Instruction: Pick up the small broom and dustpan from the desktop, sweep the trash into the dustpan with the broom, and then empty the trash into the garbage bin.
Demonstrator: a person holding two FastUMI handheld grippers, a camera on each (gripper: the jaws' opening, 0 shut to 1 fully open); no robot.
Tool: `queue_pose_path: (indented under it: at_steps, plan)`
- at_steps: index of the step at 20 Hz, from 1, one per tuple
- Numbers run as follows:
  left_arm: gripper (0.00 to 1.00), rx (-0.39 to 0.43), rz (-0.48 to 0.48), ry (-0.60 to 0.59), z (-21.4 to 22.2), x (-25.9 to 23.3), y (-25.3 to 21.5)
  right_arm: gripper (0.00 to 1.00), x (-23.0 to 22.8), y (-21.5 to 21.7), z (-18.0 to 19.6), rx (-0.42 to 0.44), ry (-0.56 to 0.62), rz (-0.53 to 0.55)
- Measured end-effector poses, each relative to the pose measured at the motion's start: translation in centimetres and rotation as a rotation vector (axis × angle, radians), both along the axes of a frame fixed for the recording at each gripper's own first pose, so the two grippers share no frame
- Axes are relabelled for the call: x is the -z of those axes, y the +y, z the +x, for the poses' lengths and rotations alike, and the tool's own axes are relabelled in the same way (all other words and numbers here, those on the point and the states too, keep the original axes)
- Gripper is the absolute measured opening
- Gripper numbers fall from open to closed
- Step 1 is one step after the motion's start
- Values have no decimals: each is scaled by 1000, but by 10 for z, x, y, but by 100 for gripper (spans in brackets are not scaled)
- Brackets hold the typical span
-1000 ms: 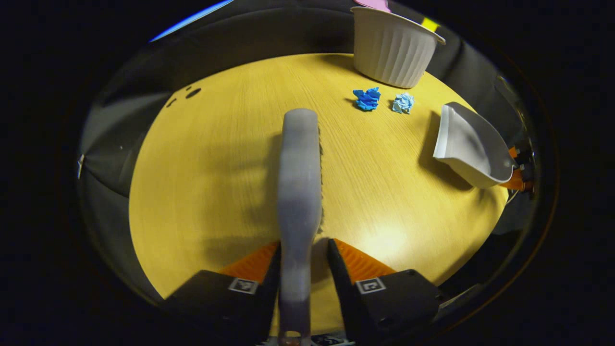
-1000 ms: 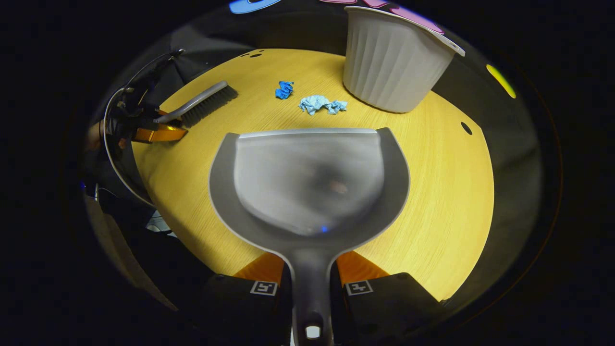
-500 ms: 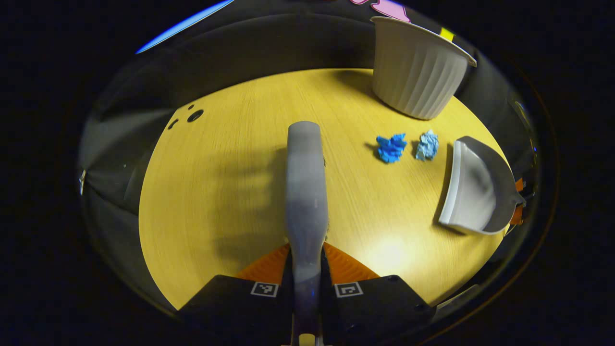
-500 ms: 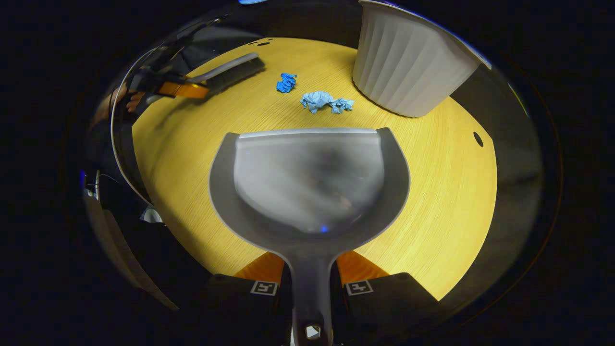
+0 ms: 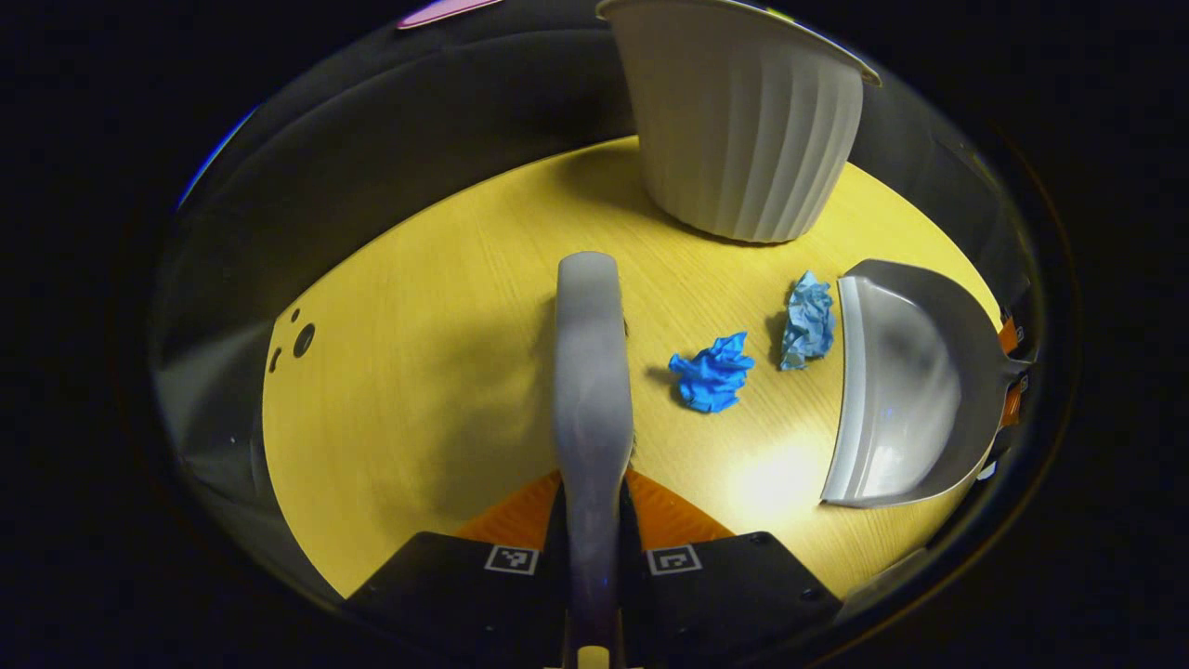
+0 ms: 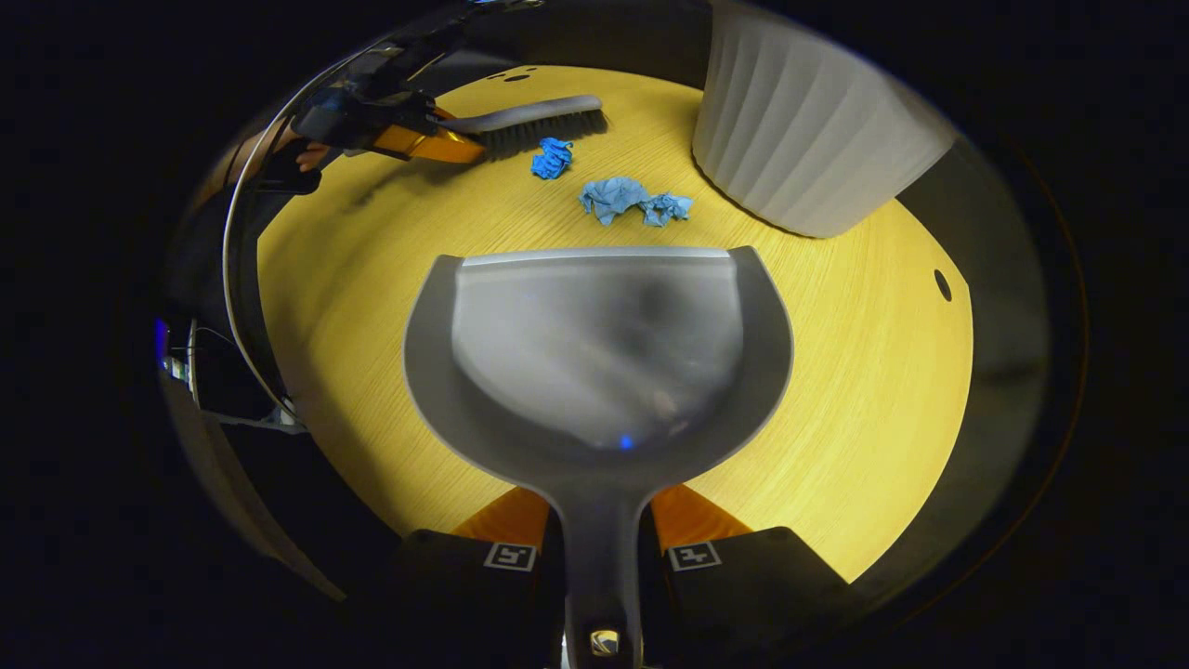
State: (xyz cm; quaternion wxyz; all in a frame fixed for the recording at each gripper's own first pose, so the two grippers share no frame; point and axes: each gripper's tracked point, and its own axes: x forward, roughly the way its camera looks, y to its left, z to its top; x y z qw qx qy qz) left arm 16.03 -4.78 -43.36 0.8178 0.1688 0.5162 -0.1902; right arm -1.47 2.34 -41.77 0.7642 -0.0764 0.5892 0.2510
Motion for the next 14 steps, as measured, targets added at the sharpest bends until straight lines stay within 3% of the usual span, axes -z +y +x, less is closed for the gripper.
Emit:
queue_pose_path:
  at_steps: [3, 8, 14]
  plan:
    - [28, 38, -21, 10, 4, 4, -18, 36, 2, -2, 4, -3, -4, 7]
    - [28, 171, -98, 43, -7, 1, -60, 36, 4, -4, 6, -13, -17, 12]
    - [27, 395, -234, 129, -50, -12, -116, 36, 5, -4, 6, -24, -51, 21]
